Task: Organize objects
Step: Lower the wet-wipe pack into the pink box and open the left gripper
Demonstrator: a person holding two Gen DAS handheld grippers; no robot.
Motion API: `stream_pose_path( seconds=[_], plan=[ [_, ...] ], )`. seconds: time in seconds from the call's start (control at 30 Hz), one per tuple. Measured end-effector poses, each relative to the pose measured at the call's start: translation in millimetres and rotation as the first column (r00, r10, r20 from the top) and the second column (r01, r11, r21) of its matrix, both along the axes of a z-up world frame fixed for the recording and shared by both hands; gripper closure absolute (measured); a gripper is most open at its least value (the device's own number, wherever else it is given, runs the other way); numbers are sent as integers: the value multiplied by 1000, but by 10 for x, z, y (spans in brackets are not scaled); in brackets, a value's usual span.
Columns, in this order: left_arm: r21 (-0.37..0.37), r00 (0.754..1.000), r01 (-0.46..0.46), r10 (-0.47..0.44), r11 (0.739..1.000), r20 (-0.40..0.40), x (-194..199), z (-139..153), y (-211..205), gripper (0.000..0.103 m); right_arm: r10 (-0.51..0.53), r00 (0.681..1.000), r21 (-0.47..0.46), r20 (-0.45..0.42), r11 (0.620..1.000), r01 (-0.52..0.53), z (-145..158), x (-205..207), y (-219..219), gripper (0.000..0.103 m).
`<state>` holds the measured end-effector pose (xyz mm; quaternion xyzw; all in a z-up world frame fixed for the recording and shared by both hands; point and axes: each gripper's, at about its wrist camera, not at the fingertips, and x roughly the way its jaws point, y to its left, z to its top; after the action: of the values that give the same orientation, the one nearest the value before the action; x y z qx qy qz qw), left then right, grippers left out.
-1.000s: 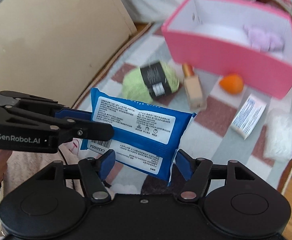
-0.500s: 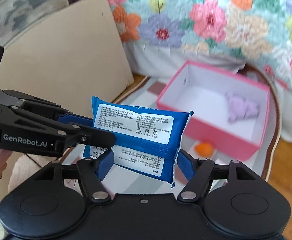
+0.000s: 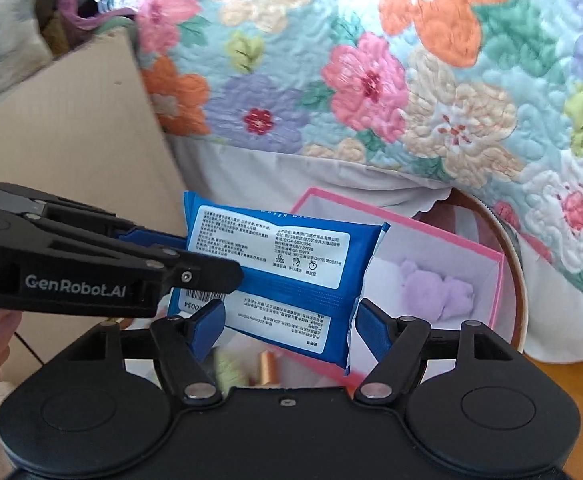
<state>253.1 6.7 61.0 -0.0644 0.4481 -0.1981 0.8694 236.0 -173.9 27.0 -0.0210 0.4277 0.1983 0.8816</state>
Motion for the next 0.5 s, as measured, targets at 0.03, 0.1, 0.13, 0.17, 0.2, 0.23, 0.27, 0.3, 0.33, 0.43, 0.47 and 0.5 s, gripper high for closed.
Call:
stream_pose_path(
  seconds=[0.03,0.1,0.13,0.17,0.2,0.23,0.27,0.3,0.33,0.43,0.47,0.5],
  plan=[
    [2,1000,-3,3,1000,-11,108,-94,-19,74,7,1000,5,1,1000,-7,-98,83,-31,26],
    [2,999,-7,7,1000,-47,332,-304,-69,74,-6,1000,36,-18,999,7,-332,270,-118,26],
    [8,998,-6,6,1000,-59,424,-399,-101,74,-16,999,53,-34,998,18,-450,357,-157,26],
    [17,998,-5,6,1000,-70,512,-497,-138,74,-22,999,67,-49,997,25,-565,432,-190,26],
    [27,996,0,3,1000,-84,598,-600,-177,74,-27,998,78,-61,996,32,-682,506,-217,26],
    [34,995,-1,4,999,-100,676,-690,-206,74,-31,997,84,-75,996,37,-797,570,-243,26],
    [38,993,-3,8,999,-122,758,-801,-236,74,-32,995,88,-90,995,40,-904,627,-264,26],
    [45,991,-2,8,999,-133,824,-890,-270,74,-42,993,96,-109,994,52,-1016,695,-288,26],
    [50,990,-2,10,999,-144,879,-968,-300,74,-51,990,102,-131,993,65,-1120,762,-308,26],
    [60,980,-12,23,998,-199,1058,-1248,-360,74,-72,979,100,-190,991,92,-1361,954,-351,26],
    [59,975,-14,27,998,-219,1118,-1347,-377,74,-82,976,92,-201,991,102,-1426,1023,-360,26],
    [55,971,-21,34,998,-235,1162,-1423,-376,74,-90,973,84,-214,990,110,-1477,1087,-366,26]
  ],
)
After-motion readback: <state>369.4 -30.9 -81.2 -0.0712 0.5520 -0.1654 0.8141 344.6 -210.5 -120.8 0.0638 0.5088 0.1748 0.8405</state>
